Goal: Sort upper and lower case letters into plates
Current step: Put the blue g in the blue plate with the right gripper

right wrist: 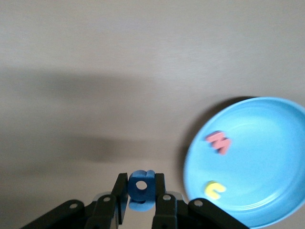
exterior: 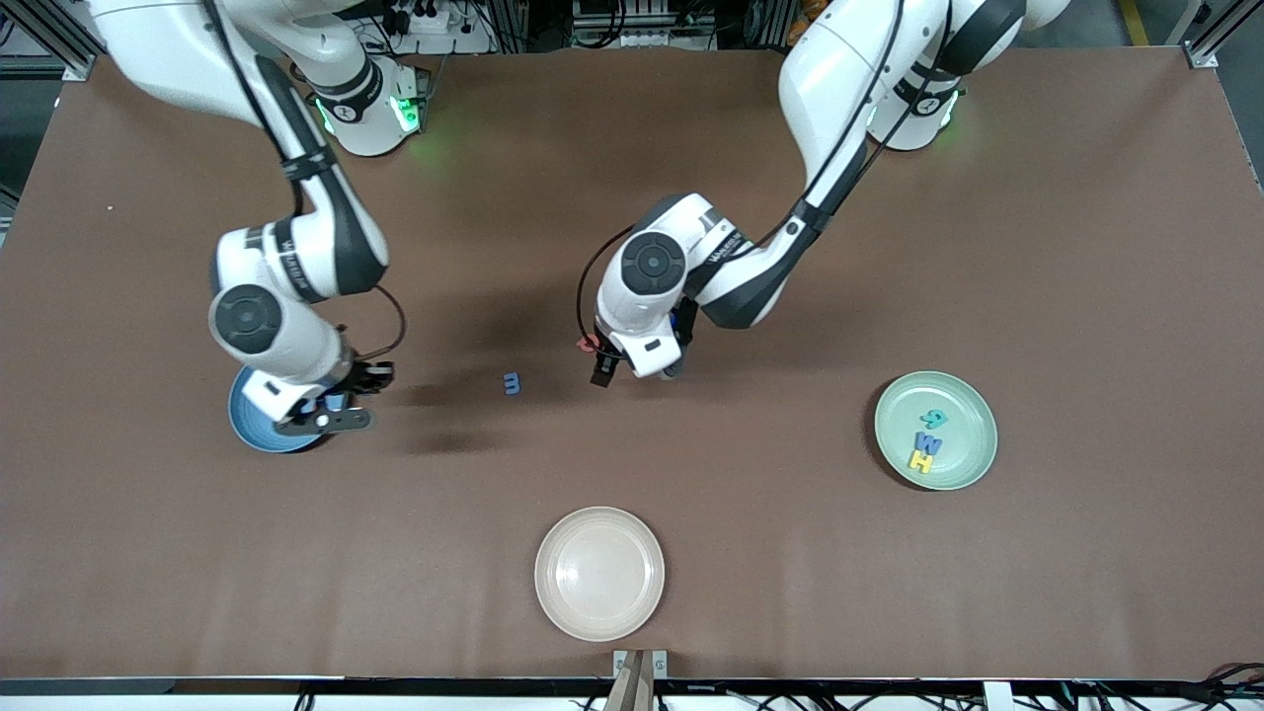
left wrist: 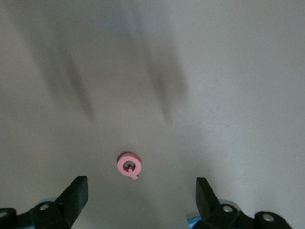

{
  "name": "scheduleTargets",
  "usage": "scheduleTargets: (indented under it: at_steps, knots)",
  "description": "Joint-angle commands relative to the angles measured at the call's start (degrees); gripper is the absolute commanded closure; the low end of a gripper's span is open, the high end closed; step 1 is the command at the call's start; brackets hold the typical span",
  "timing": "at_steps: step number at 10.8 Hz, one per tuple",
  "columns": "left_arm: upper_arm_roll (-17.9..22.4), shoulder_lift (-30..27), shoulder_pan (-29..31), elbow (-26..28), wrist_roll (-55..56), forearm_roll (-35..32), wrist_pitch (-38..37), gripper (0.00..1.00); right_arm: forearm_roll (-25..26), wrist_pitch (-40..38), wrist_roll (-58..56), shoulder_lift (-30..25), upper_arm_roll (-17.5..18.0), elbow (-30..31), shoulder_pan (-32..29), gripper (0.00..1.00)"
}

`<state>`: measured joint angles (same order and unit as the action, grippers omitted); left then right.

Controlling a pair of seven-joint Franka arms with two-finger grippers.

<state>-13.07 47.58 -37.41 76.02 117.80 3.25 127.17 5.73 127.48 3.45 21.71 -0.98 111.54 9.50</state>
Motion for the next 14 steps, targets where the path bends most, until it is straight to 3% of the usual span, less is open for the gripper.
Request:
scheduleTargets:
  at_steps: [1,6,7,8,9,14]
  knots:
    - [1.2,2.69,-2.22,-2.28,0.94,1.06,-0.17,0.0,1.13,-0.74,-9.65,-0.44,0.8,-0.27,-4.65,1.0]
    - [4.63,5.41,-6.79,-4.47,0.94,1.15,-0.08,0.0,1.13,-0.65,-32.5,0.88,0.8,-2.2,-13.88,1.0]
    - [4.9,5.59,-7.41,-4.82,0.94,1.15,0.01,0.0,1.04,-0.39,-36.81,1.58,0.89,-2.9,-15.46,0.95]
    - [5.59,6.03,-8.28,-4.82,0.94,1.06,0.44,0.0,0.87,-0.13,-39.9,2.37,0.89,-3.52,-16.34,0.71]
    - [7.08,6.29,-9.68,-4.82,0.94,1.06,0.8,0.0,0.43,-0.04,-40.19,2.38,0.89,-3.52,-16.35,0.01]
    - [8.5,6.91,-11.1,-4.74,0.76,0.97,2.11,0.03,0.16,-0.13,-39.05,2.46,1.24,-3.43,-15.56,0.0]
